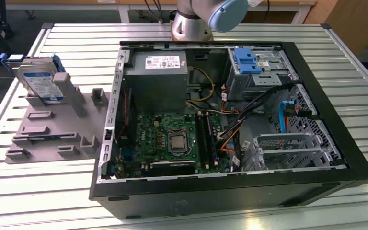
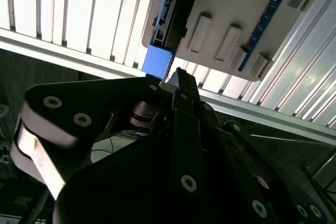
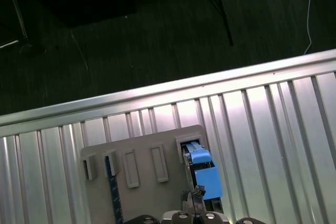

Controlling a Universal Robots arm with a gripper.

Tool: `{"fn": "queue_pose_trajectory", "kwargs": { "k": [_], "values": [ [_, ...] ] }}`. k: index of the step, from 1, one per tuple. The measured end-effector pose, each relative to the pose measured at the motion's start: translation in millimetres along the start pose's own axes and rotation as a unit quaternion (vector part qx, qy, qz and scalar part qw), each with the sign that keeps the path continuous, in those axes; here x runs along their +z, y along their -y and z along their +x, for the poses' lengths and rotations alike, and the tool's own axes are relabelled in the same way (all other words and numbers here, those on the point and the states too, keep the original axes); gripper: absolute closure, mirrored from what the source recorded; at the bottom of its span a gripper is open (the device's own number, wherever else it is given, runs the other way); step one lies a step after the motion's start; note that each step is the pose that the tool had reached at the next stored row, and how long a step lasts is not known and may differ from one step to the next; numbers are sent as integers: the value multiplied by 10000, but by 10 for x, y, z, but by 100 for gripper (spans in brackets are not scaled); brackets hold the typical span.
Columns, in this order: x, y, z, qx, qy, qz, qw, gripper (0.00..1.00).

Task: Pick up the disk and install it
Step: 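Pick up the disk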

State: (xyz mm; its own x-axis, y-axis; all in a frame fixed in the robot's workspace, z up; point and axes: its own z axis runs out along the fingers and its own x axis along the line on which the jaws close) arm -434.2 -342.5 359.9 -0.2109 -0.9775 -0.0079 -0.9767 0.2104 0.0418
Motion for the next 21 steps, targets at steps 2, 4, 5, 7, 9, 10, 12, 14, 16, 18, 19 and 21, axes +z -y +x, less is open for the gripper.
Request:
{"fn": "queue_pose_trajectory", "kwargs": {
  "k": [2, 4, 5, 7, 9, 10, 12, 14, 16, 18, 19, 21],
  "values": [
    [7, -11, -14, -10, 0, 2, 10000, 89],
    [35, -46, -27, -21, 2, 9, 10000, 77],
    [47, -51, -31, -42, 1, 10, 10000, 77],
    [66, -52, -32, -155, 3, 8, 9999, 70],
    [77, -51, -32, -329, 0, 5, 9995, 70],
    [82, -51, -32, -419, -4, 4, 9991, 70],
    [92, -56, -53, -509, -8, 5, 9987, 69],
    [106, -65, -97, -517, -20, 6, 9987, 64],
    [132, -74, -128, -517, -29, 9, 9987, 57],
    [167, -81, -129, -523, -32, 10, 9986, 57],
    [185, -82, -128, -553, -34, 10, 9985, 57],
    [215, -81, -129, -714, -40, 9, 9974, 57]
  ]
}}
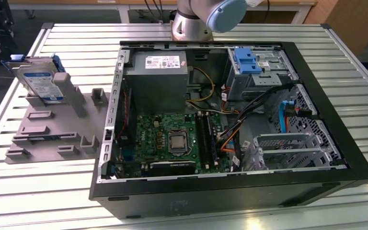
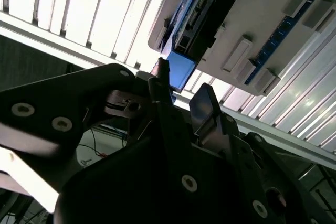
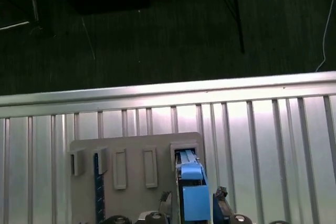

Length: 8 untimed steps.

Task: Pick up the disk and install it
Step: 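Pick up the disk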

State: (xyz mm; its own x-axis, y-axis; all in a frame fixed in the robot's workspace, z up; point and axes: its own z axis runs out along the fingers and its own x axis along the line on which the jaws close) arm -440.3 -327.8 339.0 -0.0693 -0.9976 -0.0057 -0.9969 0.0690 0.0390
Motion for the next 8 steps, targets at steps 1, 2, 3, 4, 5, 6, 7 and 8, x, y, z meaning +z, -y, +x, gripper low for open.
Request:
{"fn": "queue_pose_trajectory", "kwargs": {
  "k": [1, 2, 3, 4, 5, 6, 7, 8],
  "values": [
    [6, 1, 0, -79, -3, -1, 10000, 57],
    [7, 1, 0, -105, -5, -2, 9999, 57],
    [7, 0, 0, -105, -6, -2, 9999, 57],
    [7, 0, 0, -105, -7, -2, 9999, 57],
    [8, 0, 0, -105, -8, -2, 9999, 56],
    [11, 0, 0, -105, -7, 0, 9999, 50],
    [17, 0, 0, -105, -7, 10, 9999, 50],
    [25, -7, 0, -105, -6, 40, 9999, 50]
  ]
}}
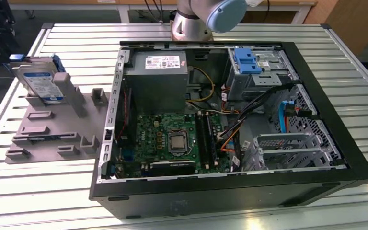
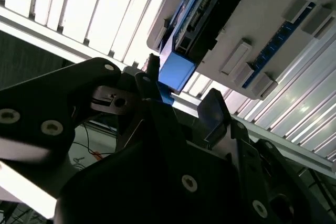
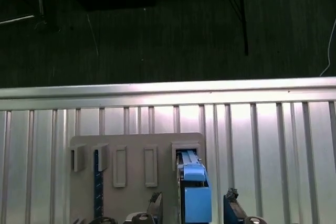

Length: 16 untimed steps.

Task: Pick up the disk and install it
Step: 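Pick up the disk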

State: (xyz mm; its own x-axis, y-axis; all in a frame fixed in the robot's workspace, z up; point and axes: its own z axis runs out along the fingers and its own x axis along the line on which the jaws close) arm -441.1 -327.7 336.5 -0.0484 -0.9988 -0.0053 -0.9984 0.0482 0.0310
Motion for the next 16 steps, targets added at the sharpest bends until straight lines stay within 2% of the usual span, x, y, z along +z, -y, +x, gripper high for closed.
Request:
{"fn": "queue_pose_trajectory", "kwargs": {
  "k": [1, 4, 9, 13, 16],
  "values": [
    [8, -6, 0, 0, -1, 33, 10000, 44],
    [35, -16, 0, -1, -9, 118, 9999, 44],
    [119, -20, 1, -1, -9, 123, 9999, 44],
    [128, -20, 1, -1, -10, 123, 9999, 44],
    [179, -29, 1, -1, -10, 123, 9999, 44]
  ]
}}
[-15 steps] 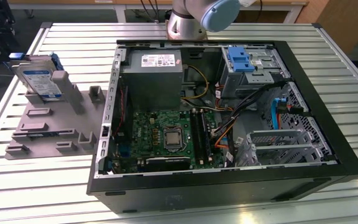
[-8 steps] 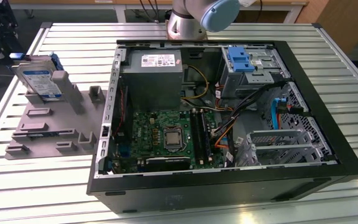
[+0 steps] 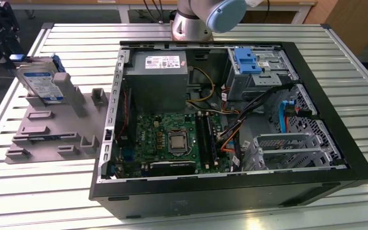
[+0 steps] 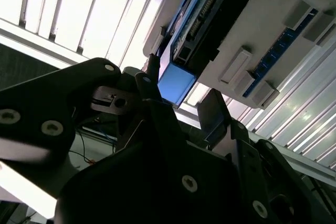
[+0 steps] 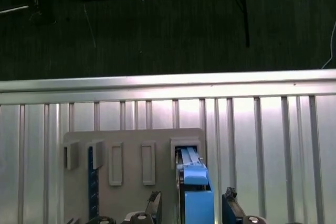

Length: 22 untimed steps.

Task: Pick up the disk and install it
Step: 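Pick up the disk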

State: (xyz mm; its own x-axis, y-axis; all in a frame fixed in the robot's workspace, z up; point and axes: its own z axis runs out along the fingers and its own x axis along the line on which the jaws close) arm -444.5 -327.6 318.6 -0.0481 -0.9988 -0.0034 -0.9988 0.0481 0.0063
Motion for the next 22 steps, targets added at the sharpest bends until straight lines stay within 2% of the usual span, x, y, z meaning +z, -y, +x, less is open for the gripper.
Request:
{"fn": "queue_pose_trajectory", "kwargs": {
  "k": [6, 10, 11, 22],
  "values": [
    [105, -9, 0, 0, 0, 0, 10000, 44],
    [111, -10, 0, 0, -2, -1, 10000, 45],
    [111, -10, 0, 0, -2, -1, 10000, 52],
    [120, -10, 0, 0, -2, 0, 10000, 52]
  ]
}}
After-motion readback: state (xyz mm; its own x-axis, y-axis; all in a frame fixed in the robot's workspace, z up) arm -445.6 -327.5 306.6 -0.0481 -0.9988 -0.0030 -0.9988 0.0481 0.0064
